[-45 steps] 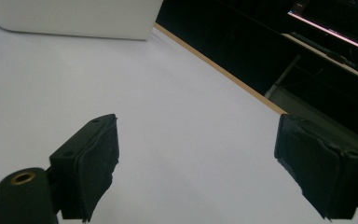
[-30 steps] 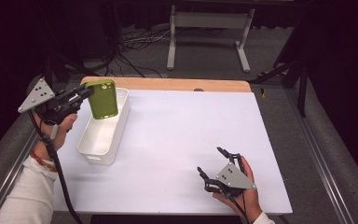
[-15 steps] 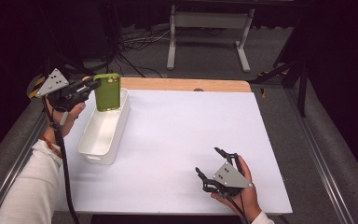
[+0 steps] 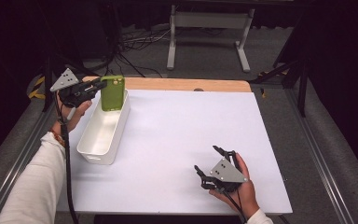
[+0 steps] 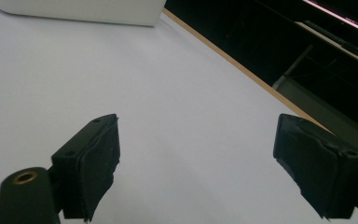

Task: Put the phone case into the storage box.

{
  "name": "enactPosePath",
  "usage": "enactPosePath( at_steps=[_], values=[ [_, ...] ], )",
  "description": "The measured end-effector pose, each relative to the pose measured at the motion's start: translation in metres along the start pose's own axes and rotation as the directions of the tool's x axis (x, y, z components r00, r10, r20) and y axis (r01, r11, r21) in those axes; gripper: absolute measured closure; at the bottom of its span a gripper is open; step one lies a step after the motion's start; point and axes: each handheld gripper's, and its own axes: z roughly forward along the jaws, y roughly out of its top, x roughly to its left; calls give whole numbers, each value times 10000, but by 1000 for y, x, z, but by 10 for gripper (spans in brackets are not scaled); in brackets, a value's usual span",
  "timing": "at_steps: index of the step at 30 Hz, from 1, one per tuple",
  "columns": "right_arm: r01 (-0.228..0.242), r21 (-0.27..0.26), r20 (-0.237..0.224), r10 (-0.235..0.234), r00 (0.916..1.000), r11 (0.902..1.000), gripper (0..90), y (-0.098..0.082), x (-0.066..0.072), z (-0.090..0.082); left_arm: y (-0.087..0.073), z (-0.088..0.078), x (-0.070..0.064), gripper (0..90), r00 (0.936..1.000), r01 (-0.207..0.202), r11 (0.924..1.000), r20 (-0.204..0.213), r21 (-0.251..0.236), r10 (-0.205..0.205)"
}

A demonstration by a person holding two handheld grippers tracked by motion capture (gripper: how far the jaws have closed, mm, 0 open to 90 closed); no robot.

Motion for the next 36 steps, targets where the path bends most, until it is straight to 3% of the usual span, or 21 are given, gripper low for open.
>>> enactPosePath(
  at_steps=[7,18,25,30,36],
  values=[
    [-270,248,133,267,9996,9993,156,-5,-4,-1,-16,17,11,786,10000,62,9995,60,322,-64],
    [-81,372,-239,90,9997,9993,156,-6,2,6,-34,29,21,784,9995,297,9993,48,209,-298],
    [58,376,-413,-42,9991,9993,156,-5,4,10,-44,32,26,782,9995,300,9988,92,391,-304],
    [21,398,-441,-3,9990,9992,156,-6,4,10,-45,32,25,781,9997,250,9991,-36,347,-249],
    [103,394,-518,-83,9986,9992,156,-6,5,9,-46,31,27,762,9981,-19,9981,-609,623,57]
  ],
)
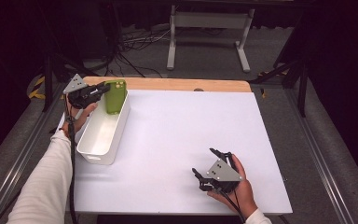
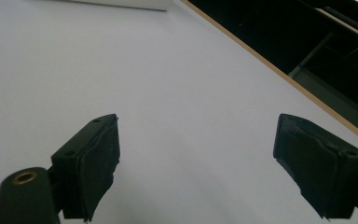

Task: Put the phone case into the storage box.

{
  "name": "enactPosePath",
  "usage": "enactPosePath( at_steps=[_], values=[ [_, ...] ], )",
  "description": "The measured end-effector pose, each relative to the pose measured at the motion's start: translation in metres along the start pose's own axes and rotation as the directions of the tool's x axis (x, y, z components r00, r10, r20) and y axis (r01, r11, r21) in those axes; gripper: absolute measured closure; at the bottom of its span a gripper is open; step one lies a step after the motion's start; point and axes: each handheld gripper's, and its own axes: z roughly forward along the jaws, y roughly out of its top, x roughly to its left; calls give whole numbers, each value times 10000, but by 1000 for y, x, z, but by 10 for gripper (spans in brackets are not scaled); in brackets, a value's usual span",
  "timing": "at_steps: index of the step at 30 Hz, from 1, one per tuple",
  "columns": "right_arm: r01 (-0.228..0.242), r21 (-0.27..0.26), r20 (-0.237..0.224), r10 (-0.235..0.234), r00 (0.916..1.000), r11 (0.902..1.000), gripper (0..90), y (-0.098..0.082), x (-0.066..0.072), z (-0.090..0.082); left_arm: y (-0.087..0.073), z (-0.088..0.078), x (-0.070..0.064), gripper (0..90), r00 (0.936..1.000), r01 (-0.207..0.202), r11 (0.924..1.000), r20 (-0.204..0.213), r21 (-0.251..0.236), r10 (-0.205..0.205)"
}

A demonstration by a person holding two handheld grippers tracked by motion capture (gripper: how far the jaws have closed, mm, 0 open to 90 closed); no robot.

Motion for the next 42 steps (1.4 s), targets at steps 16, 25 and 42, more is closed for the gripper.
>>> enactPosePath(
  at_steps=[16,25,42],
  values=[
    [57,71,-156,-56,9999,10000,157,0,1,1,-5,4,4,707,9935,-623,9887,-861,1367,745],
    [58,37,-196,-57,9998,10000,156,1,0,1,-7,7,3,690,9913,-634,9837,-1036,1683,816],
    [108,-45,-203,-109,9997,9999,153,2,-1,0,-6,0,4,645,9900,-363,9853,-1284,1668,582]
  ],
)
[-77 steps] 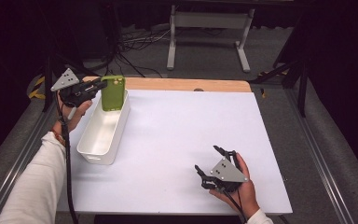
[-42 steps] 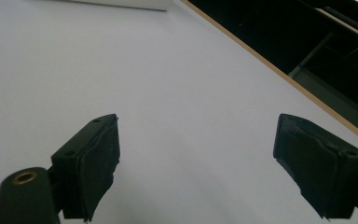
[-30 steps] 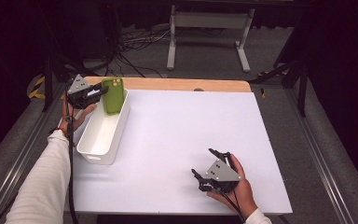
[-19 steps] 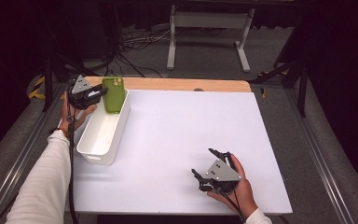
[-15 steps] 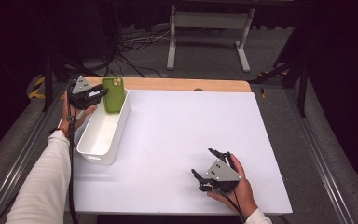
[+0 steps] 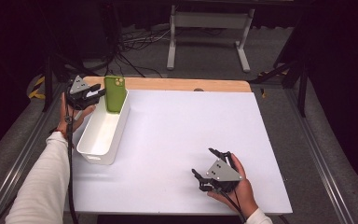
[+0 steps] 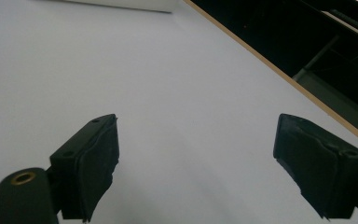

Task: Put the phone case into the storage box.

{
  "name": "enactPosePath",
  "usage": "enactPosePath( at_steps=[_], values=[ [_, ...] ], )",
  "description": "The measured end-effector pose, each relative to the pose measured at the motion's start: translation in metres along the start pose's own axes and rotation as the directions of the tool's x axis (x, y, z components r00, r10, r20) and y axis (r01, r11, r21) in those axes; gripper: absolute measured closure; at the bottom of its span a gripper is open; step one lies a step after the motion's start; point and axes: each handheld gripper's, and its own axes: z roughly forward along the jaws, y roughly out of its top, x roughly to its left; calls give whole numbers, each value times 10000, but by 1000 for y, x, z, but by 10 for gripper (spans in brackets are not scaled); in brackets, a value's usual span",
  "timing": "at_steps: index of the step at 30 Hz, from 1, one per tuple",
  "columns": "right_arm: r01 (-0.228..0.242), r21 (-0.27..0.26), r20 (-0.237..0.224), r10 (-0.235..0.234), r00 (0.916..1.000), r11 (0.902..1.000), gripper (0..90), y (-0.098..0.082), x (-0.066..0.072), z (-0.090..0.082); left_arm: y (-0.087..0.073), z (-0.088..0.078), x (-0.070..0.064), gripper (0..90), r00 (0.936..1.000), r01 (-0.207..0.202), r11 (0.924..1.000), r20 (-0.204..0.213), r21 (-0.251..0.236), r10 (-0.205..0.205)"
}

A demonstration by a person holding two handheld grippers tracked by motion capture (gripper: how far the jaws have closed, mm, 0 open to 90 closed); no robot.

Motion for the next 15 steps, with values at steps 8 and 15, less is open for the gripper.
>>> enactPosePath(
  at_steps=[8,15],
  values=[
    [58,-65,8,-58,10000,10000,153,1,0,-1,0,-8,-3,633,10000,51,9999,0,-163,-51],
    [18,-177,2,-18,10000,9998,153,3,-1,-1,3,-16,-7,629,10000,43,9993,69,-380,-40]
  ],
)
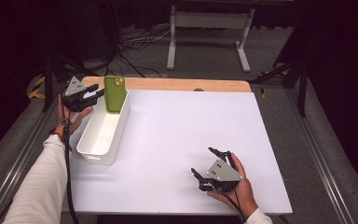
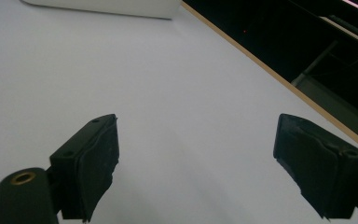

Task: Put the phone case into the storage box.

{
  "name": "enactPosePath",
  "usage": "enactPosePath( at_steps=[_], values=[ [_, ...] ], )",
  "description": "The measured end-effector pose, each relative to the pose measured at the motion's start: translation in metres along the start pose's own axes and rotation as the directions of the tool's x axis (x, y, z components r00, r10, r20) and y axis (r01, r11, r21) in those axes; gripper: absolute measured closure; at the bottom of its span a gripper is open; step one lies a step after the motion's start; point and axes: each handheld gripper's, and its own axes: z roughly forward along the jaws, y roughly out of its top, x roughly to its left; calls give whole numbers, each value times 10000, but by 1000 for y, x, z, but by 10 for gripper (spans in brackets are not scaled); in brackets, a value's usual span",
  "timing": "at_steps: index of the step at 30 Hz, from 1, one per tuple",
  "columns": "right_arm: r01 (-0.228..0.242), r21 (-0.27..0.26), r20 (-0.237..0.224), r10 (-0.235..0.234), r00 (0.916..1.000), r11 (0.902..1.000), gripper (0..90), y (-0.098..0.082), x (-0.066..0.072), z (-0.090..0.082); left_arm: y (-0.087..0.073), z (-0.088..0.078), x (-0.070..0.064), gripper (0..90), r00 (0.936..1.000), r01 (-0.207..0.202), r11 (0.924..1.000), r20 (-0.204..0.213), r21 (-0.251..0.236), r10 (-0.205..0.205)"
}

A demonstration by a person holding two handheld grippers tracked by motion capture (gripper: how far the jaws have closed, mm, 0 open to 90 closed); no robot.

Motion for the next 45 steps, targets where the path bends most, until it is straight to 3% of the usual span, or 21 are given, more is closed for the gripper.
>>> enactPosePath(
  at_steps=[14,16,22,34,41,45],
  values=[
    [-556,-181,95,558,9984,9983,153,-1,-8,2,8,-19,-11,578,9997,-88,9991,234,-421,98],
    [-515,-145,77,516,9986,9986,153,-2,-7,3,9,-22,-13,523,9999,-148,9988,80,-464,152],
    [-502,-94,-2,502,9987,9987,153,-3,-6,2,8,-25,-16,494,9998,-3,9983,177,-585,14],
    [-410,-150,-12,410,9992,9990,153,-2,-5,2,7,-34,-25,270,9995,296,9970,170,-712,-284],
    [-417,-209,-11,417,9991,9989,151,-2,-6,2,9,-43,-30,157,9989,449,9960,-120,-768,-460],
    [-498,-224,-32,498,9988,9985,150,-3,-7,2,9,-47,-33,118,9984,570,9947,21,-853,-570]
  ],
)
